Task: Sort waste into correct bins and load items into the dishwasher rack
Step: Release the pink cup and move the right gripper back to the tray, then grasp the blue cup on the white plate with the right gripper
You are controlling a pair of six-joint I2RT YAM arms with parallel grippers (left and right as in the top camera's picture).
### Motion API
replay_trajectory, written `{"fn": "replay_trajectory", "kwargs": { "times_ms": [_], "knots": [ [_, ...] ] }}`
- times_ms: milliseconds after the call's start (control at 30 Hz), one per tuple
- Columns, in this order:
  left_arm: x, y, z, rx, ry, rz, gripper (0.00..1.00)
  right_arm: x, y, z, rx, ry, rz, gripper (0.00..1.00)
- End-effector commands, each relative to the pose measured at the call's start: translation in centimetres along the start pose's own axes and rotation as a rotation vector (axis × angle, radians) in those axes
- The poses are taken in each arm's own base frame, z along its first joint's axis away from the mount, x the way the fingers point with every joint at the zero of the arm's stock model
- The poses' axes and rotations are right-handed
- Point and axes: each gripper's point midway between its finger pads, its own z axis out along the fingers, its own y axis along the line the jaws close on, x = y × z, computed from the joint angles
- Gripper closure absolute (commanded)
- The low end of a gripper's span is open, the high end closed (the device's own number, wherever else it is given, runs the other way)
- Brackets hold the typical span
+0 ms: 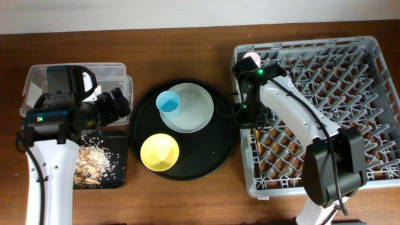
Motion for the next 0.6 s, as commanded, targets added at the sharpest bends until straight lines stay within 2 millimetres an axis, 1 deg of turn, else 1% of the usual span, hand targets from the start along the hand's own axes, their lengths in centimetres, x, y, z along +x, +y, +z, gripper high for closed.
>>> {"fn": "replay_trajectory", "kwargs": {
  "times_ms": [0,100,167,200,233,267,300,333,367,400,433,467,500,533,567],
  "knots": [
    [-0.2,-0.2,-0.3,0.012,-0.008,0.011,0.01,-0.5,1.9,0.0,-0.093,-0.021,-0.057,0.91],
    [-0.2,-0.2,-0.3,0.012,-0.008,0.011,0.01,-0.5,1.9,0.0,-0.094,-0.022,-0.057,0.9],
    [-0.2,-0.2,-0.3,0.012,-0.008,0.011,0.01,-0.4,1.6,-0.4,-0.088,-0.014,-0.067,0.85],
    [-0.2,-0.2,-0.3,0.012,-0.008,0.011,0.01,-0.5,1.3,-2.0,-0.088,-0.014,-0.06,0.68],
    [-0.2,-0.2,-0.3,0.012,-0.008,0.011,0.01,-0.9,1.2,-3.9,-0.09,-0.033,-0.077,0.58],
    [-0.2,-0.2,-0.3,0.012,-0.008,0.011,0.01,-1.6,1.2,-6.2,-0.093,-0.07,-0.076,0.44],
    [-0.2,-0.2,-0.3,0.012,-0.008,0.011,0.01,-2.5,1.5,-9.1,-0.103,-0.129,-0.083,0.02],
    [-0.2,-0.2,-0.3,0.012,-0.008,0.011,0.01,-3.3,2.2,-11.8,-0.13,-0.191,-0.094,0.02],
    [-0.2,-0.2,-0.3,0.012,-0.008,0.011,0.01,-3.8,4.4,-14.8,-0.245,-0.258,-0.123,0.02],
    [-0.2,-0.2,-0.3,0.012,-0.008,0.011,0.01,-3.6,6.2,-16.1,-0.351,-0.267,-0.144,0.02],
    [-0.2,-0.2,-0.3,0.012,-0.008,0.011,0.01,-3.4,8.2,-16.8,-0.473,-0.258,-0.168,0.02],
    [-0.2,-0.2,-0.3,0.012,-0.008,0.011,0.01,-3.3,9.6,-16.7,-0.512,-0.257,-0.2,0.07],
    [-0.2,-0.2,-0.3,0.012,-0.008,0.011,0.01,-3.3,10.9,-16.4,-0.489,-0.271,-0.244,0.76],
    [-0.2,-0.2,-0.3,0.012,-0.008,0.011,0.01,-3.4,12.2,-16.1,-0.475,-0.284,-0.282,0.96],
    [-0.2,-0.2,-0.3,0.012,-0.008,0.011,0.01,-3.4,14.5,-15.6,-0.465,-0.304,-0.347,0.96]
  ]
}}
